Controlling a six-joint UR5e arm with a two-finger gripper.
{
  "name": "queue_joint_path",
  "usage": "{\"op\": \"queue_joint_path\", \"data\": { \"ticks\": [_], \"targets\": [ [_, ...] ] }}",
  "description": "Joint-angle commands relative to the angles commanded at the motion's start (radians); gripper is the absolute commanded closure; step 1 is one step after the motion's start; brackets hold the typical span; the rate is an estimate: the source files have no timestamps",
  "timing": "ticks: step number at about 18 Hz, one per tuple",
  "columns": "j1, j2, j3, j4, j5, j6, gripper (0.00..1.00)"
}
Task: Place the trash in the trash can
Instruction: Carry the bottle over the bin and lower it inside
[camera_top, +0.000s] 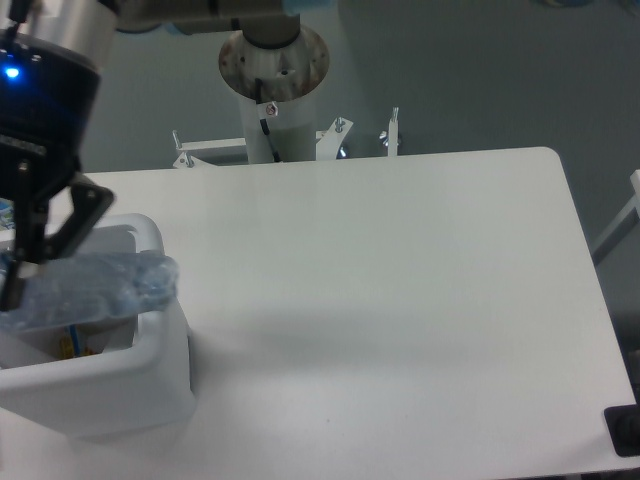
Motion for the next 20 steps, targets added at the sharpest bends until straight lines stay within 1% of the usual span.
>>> {"op": "queue_joint_path", "data": {
  "ticks": [3, 10, 17, 20],
  "targets": [
    [-0.009, 0.0, -0.018, 0.0, 0.0, -0.075, 0.89],
    [-0.034, -0.011, -0.075, -0.002, 0.0, -0.092, 0.88],
    [-0.034, -0.015, -0.121, -0.002, 0.002, -0.092, 0.82],
    [-0.034, -0.018, -0.138, -0.002, 0.005, -0.091, 0.81]
  ]
}}
